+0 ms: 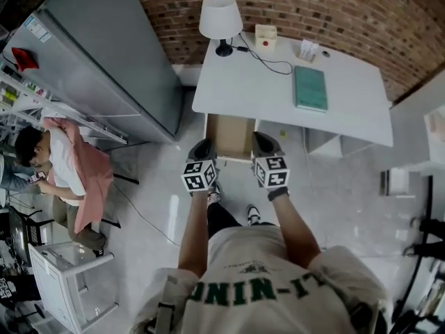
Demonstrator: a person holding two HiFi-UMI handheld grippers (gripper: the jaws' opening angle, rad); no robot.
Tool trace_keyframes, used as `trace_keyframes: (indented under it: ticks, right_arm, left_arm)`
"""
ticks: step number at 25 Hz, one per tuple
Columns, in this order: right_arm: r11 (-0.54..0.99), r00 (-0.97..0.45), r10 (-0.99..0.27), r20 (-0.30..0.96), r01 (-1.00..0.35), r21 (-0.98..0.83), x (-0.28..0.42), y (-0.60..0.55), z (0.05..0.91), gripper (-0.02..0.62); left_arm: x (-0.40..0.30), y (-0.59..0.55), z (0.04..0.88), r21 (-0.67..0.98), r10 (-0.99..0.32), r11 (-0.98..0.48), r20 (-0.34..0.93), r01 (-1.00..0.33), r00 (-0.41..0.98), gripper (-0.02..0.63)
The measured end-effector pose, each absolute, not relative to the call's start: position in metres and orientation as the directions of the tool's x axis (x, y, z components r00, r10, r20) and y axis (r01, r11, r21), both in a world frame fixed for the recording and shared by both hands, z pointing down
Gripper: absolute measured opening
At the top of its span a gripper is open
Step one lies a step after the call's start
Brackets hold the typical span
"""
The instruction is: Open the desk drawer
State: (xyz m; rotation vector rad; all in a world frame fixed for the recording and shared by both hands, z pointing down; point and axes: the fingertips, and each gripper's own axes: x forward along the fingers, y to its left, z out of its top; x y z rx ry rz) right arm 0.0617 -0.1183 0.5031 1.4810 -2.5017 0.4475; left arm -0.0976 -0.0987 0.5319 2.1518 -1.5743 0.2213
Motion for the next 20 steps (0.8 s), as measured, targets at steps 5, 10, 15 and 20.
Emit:
trace_keyframes:
  ticks: [5, 10, 15, 20]
  right_arm:
    - [0.475, -0.495, -0.836, 0.236, -0.869, -0.138, 0.073, -0.115, 0.447, -0.006]
    - [0.5, -0.513, -0.845, 0.153, -0.858, -0.12, 0.077, -0.11, 0.404, -0.006]
    - [0.477, -0.484, -0.867, 0.119, -0.875, -0.083, 0.093, -0.11, 0.383, -0.006]
    - [0.445, -0.45, -0.883, 0.13, -0.893, -0.068, 0.107, -0.111, 0.383, -0.006]
  left_arm:
    - [-0.082, -0.094, 0.457, 0.138, -0.909, -0.268, 0.292, -0.953, 0.298, 0.043]
    - [-0.065, -0.087, 0.4, 0.095, -0.935, -0.291, 0.185, -0.952, 0.304, 0.023]
    - [-0.058, -0.084, 0.369, 0.034, -0.951, -0.275, 0.139, -0.961, 0.277, 0.003]
    - [-0.059, -0.079, 0.365, 0.008, -0.955, -0.267, 0.136, -0.964, 0.265, 0.002]
